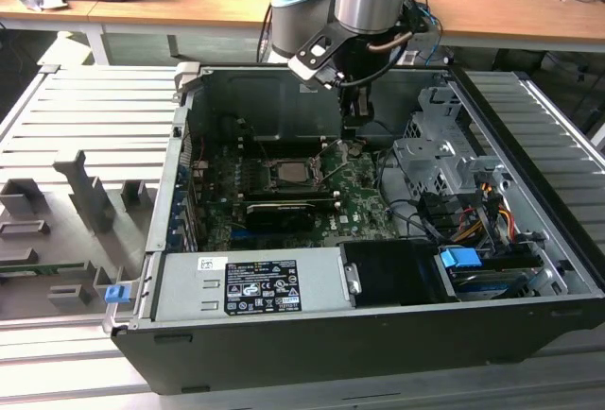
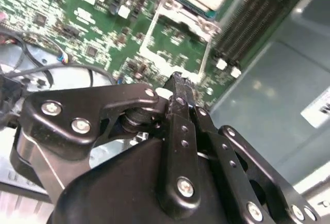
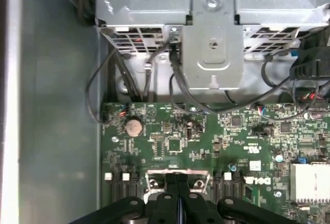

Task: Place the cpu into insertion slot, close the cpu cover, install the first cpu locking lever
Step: 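Place the cpu into insertion slot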

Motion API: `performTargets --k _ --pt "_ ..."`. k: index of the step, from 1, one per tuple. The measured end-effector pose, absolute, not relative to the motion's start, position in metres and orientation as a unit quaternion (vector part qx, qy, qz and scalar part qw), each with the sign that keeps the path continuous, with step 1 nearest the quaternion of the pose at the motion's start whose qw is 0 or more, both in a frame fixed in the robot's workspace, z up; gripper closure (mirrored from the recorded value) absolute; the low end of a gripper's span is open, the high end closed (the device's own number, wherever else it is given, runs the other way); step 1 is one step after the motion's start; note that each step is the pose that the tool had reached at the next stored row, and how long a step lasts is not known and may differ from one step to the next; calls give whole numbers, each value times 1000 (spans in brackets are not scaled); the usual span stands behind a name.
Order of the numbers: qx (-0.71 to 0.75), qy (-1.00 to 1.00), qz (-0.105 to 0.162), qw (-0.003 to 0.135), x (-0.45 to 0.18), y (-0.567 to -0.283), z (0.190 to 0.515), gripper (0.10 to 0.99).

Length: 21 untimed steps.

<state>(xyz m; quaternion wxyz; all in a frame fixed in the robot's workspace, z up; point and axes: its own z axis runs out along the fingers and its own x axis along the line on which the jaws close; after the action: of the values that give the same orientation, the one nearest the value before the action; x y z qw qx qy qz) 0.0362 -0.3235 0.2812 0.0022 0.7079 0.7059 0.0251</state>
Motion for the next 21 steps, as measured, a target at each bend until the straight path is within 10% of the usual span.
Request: performTargets --k 21 --pt "697 717 19 -2 30 -321 248 980"
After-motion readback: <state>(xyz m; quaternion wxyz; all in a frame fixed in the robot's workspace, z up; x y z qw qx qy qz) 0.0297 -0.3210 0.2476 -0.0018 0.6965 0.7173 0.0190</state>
